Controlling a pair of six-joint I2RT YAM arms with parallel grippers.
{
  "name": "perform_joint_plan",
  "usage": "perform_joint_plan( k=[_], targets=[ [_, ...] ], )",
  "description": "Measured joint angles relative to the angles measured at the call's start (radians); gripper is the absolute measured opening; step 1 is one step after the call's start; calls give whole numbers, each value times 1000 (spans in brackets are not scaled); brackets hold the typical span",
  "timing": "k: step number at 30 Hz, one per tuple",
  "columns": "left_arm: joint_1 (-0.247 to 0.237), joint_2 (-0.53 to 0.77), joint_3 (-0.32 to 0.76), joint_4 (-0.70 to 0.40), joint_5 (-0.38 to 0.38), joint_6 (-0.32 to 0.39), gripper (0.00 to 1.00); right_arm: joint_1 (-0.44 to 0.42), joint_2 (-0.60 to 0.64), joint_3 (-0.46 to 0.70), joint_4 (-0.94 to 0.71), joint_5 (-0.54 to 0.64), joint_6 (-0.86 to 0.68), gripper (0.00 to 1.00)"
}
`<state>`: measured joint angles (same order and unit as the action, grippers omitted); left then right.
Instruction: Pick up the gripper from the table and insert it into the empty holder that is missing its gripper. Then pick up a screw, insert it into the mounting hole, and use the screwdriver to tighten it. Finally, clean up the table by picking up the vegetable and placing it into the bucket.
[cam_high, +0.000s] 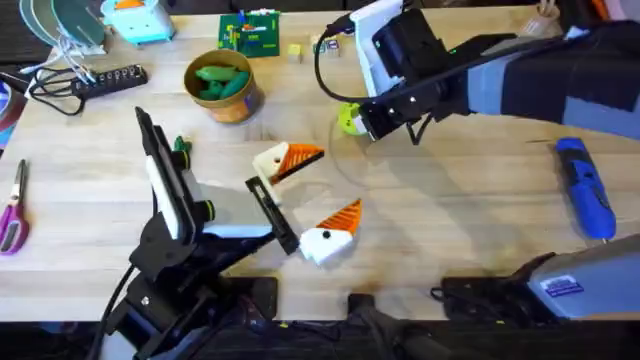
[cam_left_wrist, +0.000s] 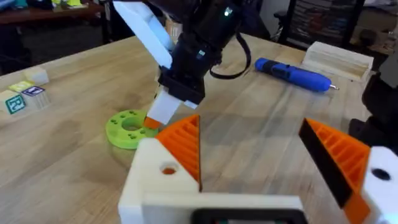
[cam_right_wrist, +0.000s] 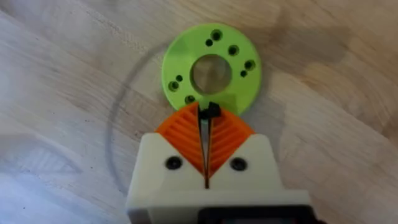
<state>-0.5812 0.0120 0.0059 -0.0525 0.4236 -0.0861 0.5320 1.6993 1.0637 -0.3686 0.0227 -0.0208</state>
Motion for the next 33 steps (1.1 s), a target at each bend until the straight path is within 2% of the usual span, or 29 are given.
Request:
perform_joint_plan(
  k=[12,18,22,26,33],
  targets=[
    [0,0,0,0,0,0,992,0,-20,0,-18,2,-2,8],
    [0,0,0,0,0,0,992,0,-169,0,-78,3,-2,8],
    [0,0,0,0,0,0,992,0,-289,13,-180,-18,-2,8],
    [0,0,0,0,0,0,992,0,-336,90,-311,-109,8,8],
    [0,0,0,0,0,0,993,54,-308,364,-516,-226,48,8]
  ],
)
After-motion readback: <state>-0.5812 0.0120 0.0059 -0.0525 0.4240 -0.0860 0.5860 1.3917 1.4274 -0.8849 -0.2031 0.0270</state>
